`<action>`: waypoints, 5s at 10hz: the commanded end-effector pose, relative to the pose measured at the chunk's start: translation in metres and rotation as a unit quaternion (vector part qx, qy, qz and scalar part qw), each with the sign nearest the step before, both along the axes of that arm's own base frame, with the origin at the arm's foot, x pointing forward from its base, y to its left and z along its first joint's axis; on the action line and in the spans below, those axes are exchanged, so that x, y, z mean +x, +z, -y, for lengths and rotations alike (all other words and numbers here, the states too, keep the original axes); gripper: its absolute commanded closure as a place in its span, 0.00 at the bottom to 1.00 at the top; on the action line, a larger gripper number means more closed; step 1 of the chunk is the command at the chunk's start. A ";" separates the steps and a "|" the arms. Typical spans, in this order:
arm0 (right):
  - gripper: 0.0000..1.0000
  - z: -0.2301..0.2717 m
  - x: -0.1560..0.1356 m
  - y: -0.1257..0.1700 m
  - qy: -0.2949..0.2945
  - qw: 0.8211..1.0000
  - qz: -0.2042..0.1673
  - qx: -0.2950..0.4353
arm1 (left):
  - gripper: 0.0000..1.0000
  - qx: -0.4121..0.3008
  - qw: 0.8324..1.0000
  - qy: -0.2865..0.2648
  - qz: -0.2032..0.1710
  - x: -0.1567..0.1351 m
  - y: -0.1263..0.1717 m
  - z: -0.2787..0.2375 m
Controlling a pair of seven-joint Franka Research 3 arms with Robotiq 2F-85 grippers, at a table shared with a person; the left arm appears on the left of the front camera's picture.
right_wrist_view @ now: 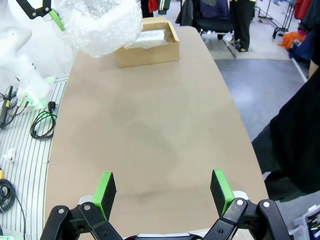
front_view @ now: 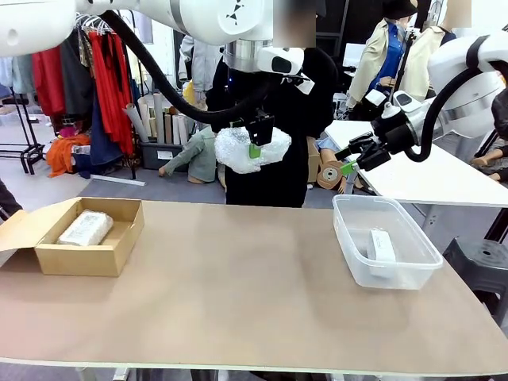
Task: Separate and place wrapped and unwrapped clocks.
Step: If the picked Digital clock is wrapped, place it in the Package Box ; if not, place it in the Organizing box.
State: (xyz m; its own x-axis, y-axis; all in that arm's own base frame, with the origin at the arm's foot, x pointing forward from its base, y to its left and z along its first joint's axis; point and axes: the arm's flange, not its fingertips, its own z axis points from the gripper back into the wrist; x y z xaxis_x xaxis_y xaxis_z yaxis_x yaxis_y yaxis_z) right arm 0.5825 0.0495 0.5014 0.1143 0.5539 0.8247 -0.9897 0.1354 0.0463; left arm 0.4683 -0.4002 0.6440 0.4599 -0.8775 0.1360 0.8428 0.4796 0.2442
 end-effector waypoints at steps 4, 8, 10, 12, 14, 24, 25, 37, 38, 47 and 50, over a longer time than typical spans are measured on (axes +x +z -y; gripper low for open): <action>0.00 0.000 0.000 0.001 0.001 1.000 0.004 -0.004 | 1.00 -0.001 1.000 0.001 0.002 -0.001 0.006 -0.002; 0.00 0.000 0.000 0.001 0.001 1.000 0.004 -0.004 | 1.00 -0.001 1.000 0.001 0.002 -0.001 0.006 -0.002; 0.00 0.000 0.000 0.001 0.001 1.000 0.004 -0.004 | 1.00 -0.001 1.000 0.001 0.002 -0.001 0.006 -0.002; 0.00 0.000 0.000 0.001 0.001 1.000 0.004 -0.004 | 1.00 -0.001 1.000 0.001 0.002 -0.001 0.006 -0.002; 0.00 0.000 0.000 0.001 0.001 1.000 0.004 -0.004 | 1.00 -0.001 1.000 0.001 0.002 -0.001 0.006 -0.002; 0.00 0.000 0.000 0.001 0.001 1.000 0.004 -0.004 | 1.00 0.042 0.998 0.031 -0.026 -0.007 0.043 -0.075; 0.00 0.000 0.000 0.001 0.001 1.000 0.004 -0.004 | 1.00 0.045 0.998 0.041 -0.026 -0.006 0.053 -0.087; 0.00 0.000 0.000 0.001 0.001 1.000 0.004 -0.004 | 1.00 0.015 0.958 0.267 0.099 0.044 0.101 -0.194; 0.00 0.000 0.000 0.001 0.001 1.000 0.004 -0.004 | 1.00 0.021 0.950 0.295 0.099 0.041 0.096 -0.207; 0.00 0.000 0.000 0.001 0.001 1.000 0.004 -0.004 | 1.00 -0.028 0.884 0.465 0.038 0.030 0.016 -0.293; 0.00 0.000 0.000 0.001 0.001 1.000 0.004 -0.004 | 1.00 -0.051 0.858 0.511 0.017 0.032 -0.006 -0.297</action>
State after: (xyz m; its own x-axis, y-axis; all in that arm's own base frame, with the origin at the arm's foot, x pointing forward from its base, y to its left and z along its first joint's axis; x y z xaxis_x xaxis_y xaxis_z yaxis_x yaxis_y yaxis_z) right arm 0.5825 0.0493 0.5014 0.1146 0.5538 0.8247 -0.9897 0.1356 0.0464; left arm 0.5086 -0.1042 0.6410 0.9820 -0.0440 0.1837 0.0074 0.9807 0.1953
